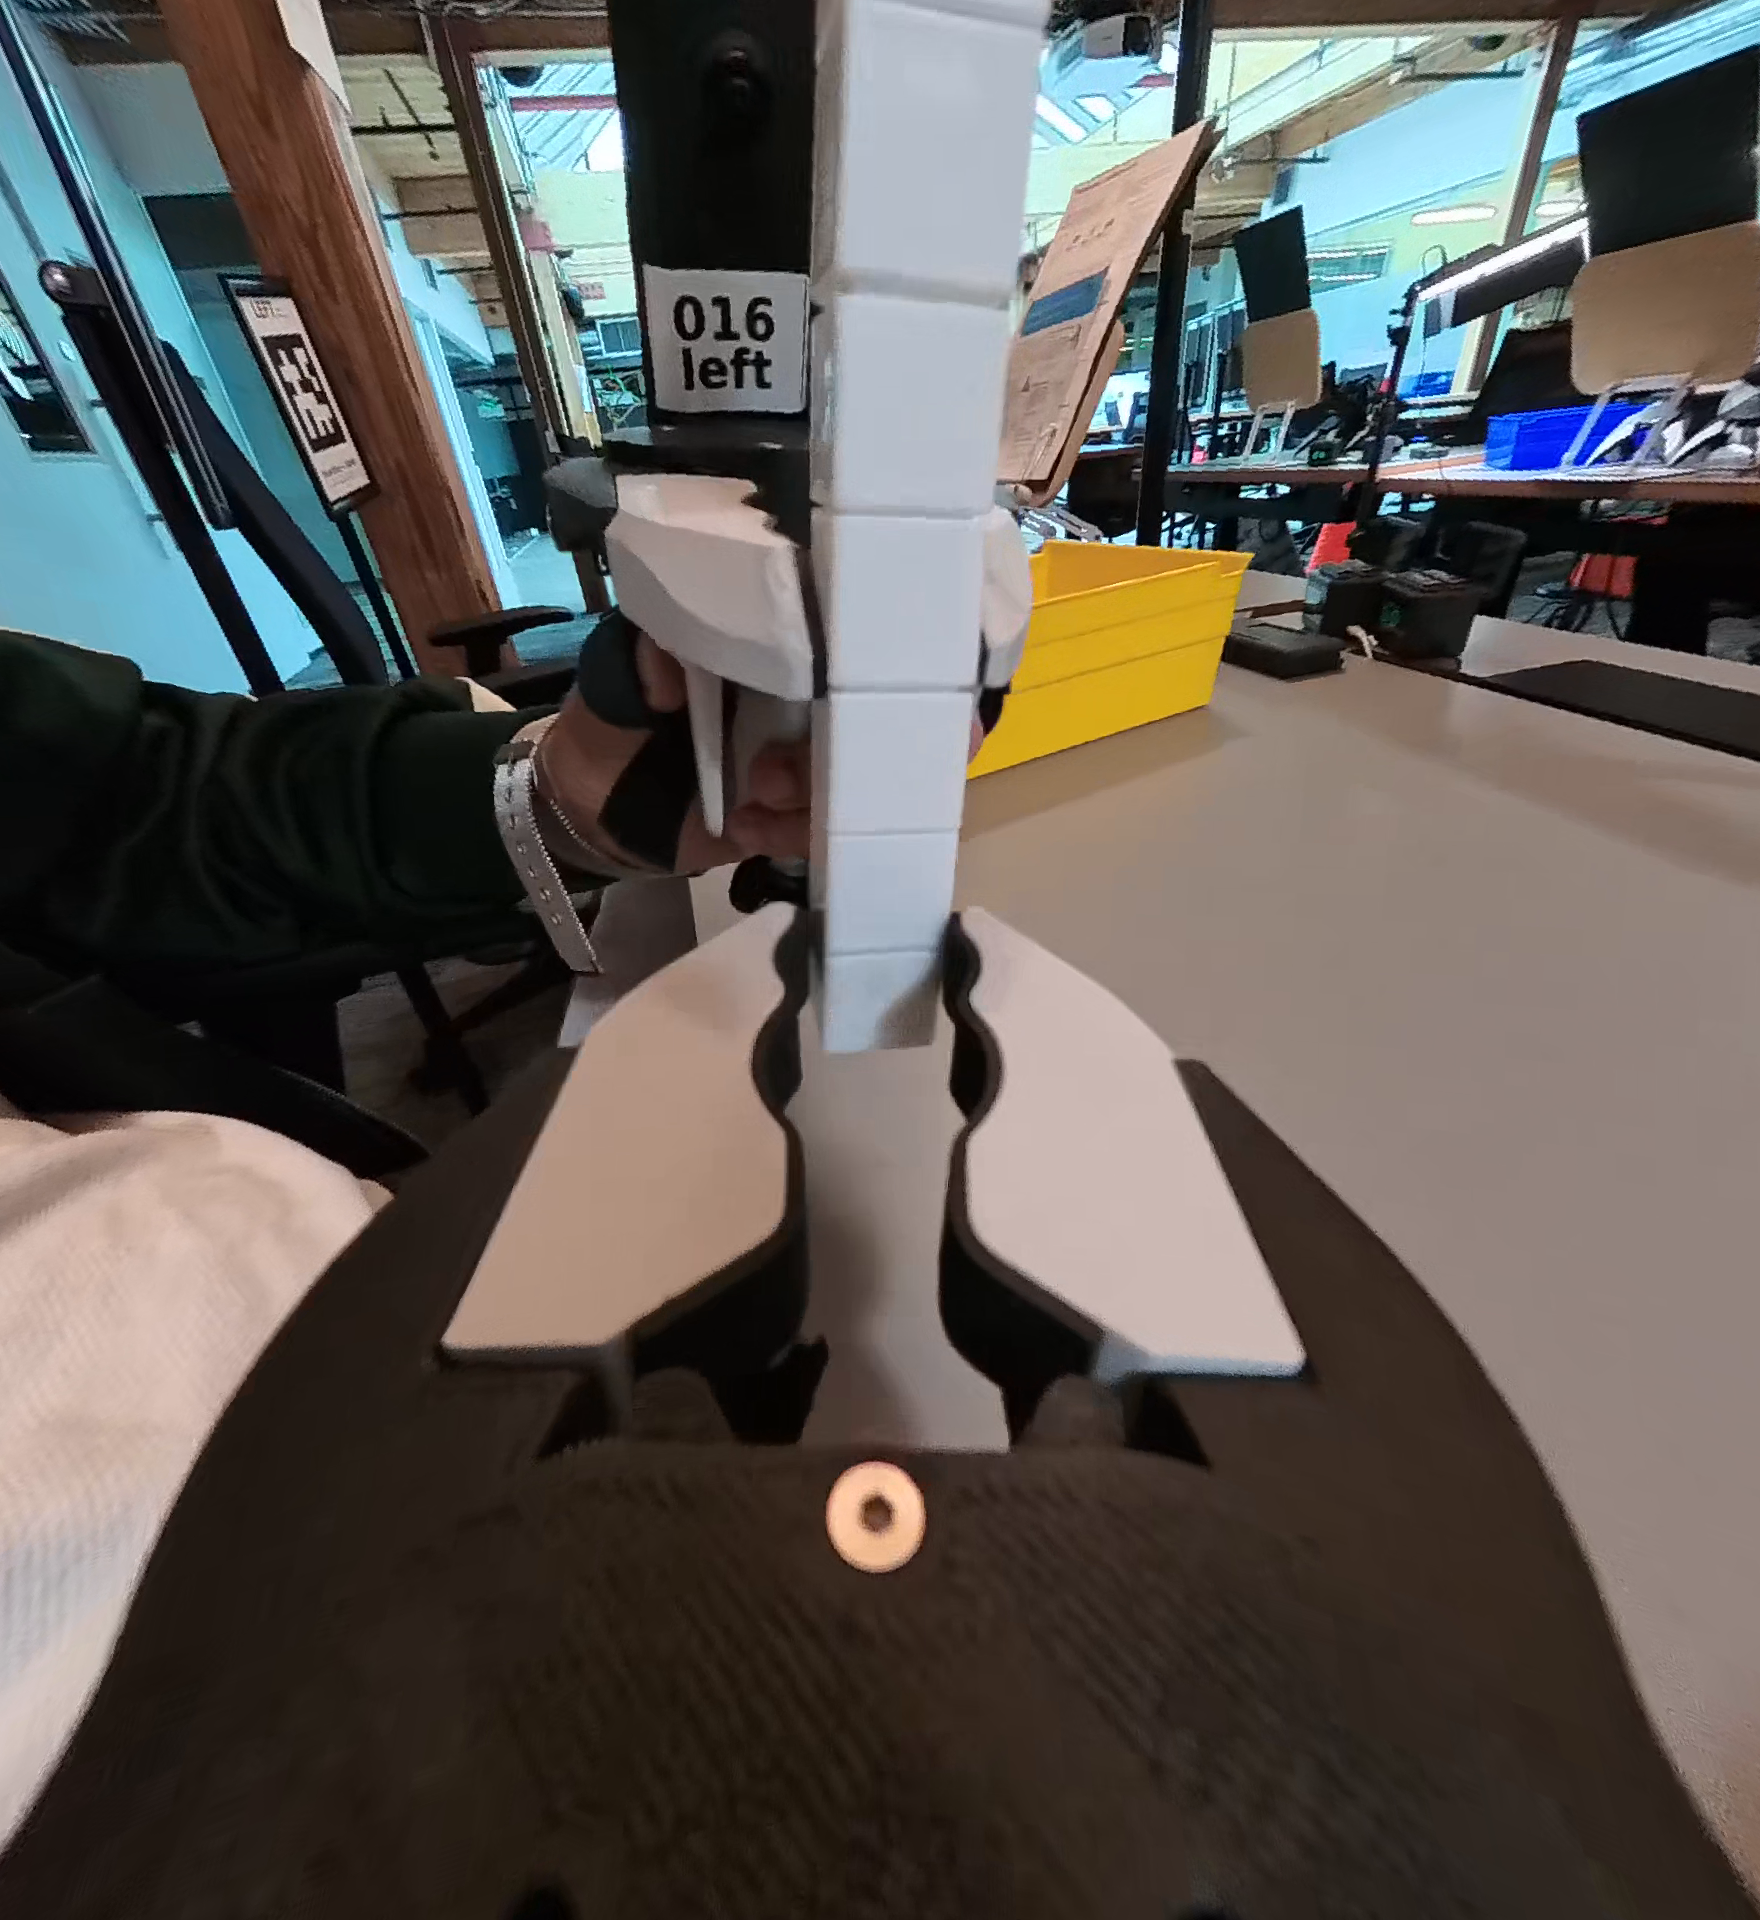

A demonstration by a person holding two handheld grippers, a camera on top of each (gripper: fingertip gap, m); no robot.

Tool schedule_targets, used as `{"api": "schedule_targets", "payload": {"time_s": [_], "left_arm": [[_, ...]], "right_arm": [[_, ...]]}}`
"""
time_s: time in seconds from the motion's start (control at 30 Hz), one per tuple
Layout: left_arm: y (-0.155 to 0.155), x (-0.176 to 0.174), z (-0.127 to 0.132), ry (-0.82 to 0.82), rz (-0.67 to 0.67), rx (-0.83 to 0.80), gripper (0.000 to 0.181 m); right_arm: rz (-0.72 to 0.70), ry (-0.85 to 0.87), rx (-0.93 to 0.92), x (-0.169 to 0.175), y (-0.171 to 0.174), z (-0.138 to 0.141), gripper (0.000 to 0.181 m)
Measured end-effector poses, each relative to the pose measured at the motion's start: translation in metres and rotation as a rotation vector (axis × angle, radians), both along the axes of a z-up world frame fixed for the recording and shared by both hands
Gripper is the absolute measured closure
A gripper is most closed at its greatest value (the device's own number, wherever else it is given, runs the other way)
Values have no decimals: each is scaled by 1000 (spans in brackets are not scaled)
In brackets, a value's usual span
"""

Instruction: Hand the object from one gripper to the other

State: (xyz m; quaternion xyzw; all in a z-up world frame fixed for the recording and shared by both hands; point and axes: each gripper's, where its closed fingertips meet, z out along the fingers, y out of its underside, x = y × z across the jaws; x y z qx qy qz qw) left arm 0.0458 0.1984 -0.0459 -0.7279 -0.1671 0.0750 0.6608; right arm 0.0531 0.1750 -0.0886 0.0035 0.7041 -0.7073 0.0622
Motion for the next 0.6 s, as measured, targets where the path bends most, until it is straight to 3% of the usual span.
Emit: {"api": "schedule_targets", "payload": {"time_s": [0.27, 0.47, 0.6], "left_arm": [[6, 3, 7, 44, 3, 29, 159], [4, 1, 8, 27, 10, 64, 137], [-6, -8, 4, 18, 38, 104, 135]], "right_arm": [[7, 4, -26, 1, 4, 9, 157], [-18, -36, -65, -9, 10, 16, 158], [-46, -40, -77, -20, 17, 19, 158]]}}
